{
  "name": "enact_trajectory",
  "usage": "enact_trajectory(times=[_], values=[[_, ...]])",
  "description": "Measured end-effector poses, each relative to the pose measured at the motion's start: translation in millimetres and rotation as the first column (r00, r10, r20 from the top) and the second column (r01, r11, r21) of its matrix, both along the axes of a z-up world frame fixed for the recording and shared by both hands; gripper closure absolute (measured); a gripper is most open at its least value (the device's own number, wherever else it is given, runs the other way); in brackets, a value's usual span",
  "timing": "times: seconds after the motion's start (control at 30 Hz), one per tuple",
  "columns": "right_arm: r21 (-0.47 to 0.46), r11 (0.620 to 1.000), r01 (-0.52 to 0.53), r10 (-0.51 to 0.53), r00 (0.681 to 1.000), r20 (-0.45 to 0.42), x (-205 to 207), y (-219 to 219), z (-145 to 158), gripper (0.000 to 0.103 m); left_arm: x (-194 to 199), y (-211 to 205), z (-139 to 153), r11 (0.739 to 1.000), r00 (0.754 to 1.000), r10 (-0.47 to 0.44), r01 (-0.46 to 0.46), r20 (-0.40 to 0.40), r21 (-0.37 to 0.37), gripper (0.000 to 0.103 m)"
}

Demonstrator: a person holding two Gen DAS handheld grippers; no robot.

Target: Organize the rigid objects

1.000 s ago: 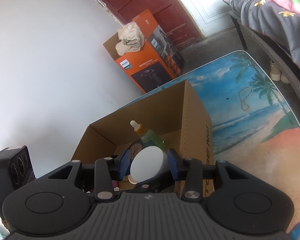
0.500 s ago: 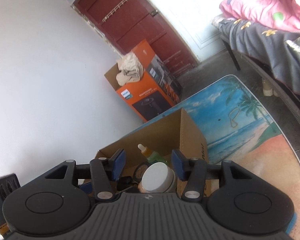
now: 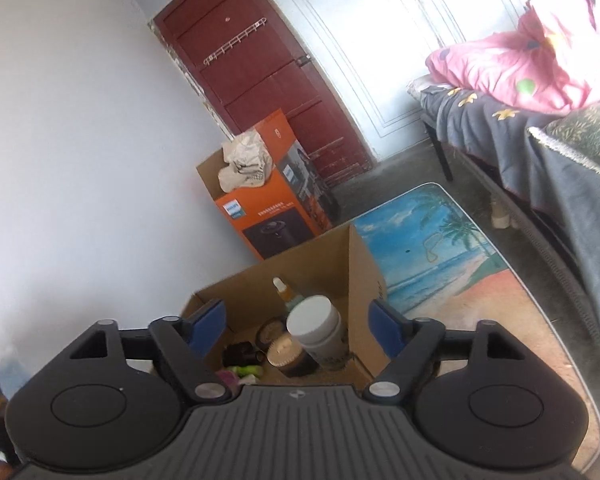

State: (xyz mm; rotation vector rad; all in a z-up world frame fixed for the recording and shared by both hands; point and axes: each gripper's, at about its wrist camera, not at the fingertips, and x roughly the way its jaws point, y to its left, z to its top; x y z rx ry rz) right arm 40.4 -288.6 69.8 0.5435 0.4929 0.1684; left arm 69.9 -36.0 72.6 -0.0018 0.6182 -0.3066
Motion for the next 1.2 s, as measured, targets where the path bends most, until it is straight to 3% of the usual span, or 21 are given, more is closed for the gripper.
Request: enact_trajectory(times=[0.03,0.2,0.33,0.43,0.57,0.87,1.2], values=[[-0.026,1.000,0.002,-0.002,1.000,-0.009,-1.9,4.8,-0.7,0.009,0.2,1.2,-1.0,1.000,1.000,0.014,-0.014,-0.005,0.014,0.000],[-0.136,0.991,-0.007,0.002,0.999,-0.036,-10.0,28.3,-1.6,0.000,2.1,11.1,-7.3,0.991,0.994,0.105,-0.102,-0.039,0.087,0.000],[-0.209,0.978,0.001,-0.011,0.999,-0.045,-15.4,45.4,1.1,0.000,1.8,20.5,-12.2,0.992,0.990,0.119,-0.116,-0.074,0.049,0.000],[-0.273,0.962,0.012,-0.027,0.998,-0.055,-16.1,57.2,3.0,0.000,4.0,21.9,-16.5,0.993,0.991,0.095,-0.088,-0.099,0.079,0.000],[-0.345,0.939,-0.010,-0.017,0.997,-0.077,-12.6,74.6,0.1,0.000,0.8,26.6,-21.4,0.989,0.986,0.129,-0.121,-0.102,0.083,0.000],[-0.420,0.906,-0.055,-0.012,0.988,-0.155,6.5,102.3,-16.5,0.000,0.9,36.2,-22.6,0.984,0.983,0.154,-0.144,-0.098,0.104,0.000],[-0.427,0.902,-0.063,-0.016,0.984,-0.178,14.3,104.6,-21.5,0.000,5.5,40.0,-27.7,0.979,0.978,0.172,-0.156,-0.121,0.129,0.000]])
